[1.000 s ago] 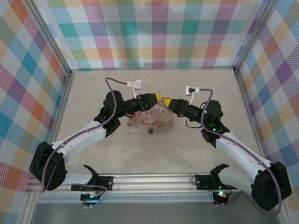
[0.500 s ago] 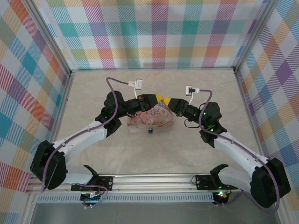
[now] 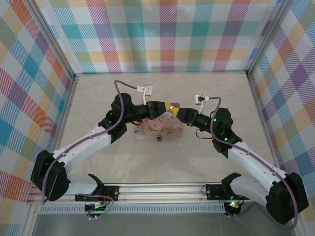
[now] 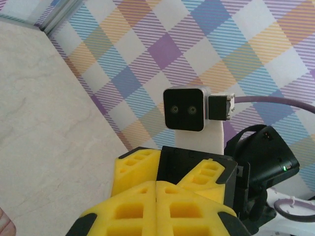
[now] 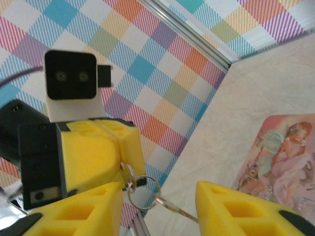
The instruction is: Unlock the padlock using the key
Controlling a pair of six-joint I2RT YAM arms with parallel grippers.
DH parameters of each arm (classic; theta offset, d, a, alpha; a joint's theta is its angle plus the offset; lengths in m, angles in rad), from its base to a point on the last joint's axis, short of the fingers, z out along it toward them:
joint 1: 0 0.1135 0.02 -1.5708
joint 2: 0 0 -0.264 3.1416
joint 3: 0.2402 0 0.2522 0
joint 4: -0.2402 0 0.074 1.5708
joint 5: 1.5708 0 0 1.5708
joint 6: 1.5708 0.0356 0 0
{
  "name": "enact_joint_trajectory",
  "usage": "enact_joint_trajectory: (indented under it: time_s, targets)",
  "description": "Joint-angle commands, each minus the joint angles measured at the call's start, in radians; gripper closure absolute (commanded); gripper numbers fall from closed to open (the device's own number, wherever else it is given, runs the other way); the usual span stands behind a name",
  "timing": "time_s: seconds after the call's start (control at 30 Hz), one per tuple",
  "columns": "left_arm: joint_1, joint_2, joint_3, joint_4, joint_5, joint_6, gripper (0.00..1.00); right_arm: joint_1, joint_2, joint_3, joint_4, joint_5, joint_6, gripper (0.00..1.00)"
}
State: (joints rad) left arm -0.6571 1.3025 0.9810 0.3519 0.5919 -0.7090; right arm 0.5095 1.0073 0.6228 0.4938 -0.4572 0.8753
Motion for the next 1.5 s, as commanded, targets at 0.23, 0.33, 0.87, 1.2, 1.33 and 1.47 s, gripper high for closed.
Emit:
enact_joint_trajectory:
  time_s: [0.23,0.33,0.87,1.2,1.33,1.47]
  targets:
    - [-0.009,-0.025,0.065,-0.127,0.109,0.084,1.0,-0.016,-0.02,0.064,-0.039,-0.113,-0.072,0.46]
    - [-0.009,-0.026,0.063,-0.119,0.114,0.078,1.0,-0.016,-0.017,0.067,-0.027,-0.124,-0.071,0.49]
    - [-0.009,-0.031,0.045,-0.089,0.119,0.062,1.0,-0.016,0.013,0.064,0.022,-0.178,-0.05,0.87]
    - [-0.007,-0.031,0.059,-0.117,0.111,0.081,1.0,-0.016,-0.015,0.048,0.002,-0.204,-0.078,1.0]
    - [-0.007,-0.02,0.068,-0.119,0.108,0.079,1.0,-0.016,-0.012,0.051,-0.011,-0.22,-0.084,1.0]
    - [0.0,-0.026,0.071,-0.167,0.038,0.08,0.67,-0.016,-0.023,0.058,-0.061,-0.198,-0.105,1.0]
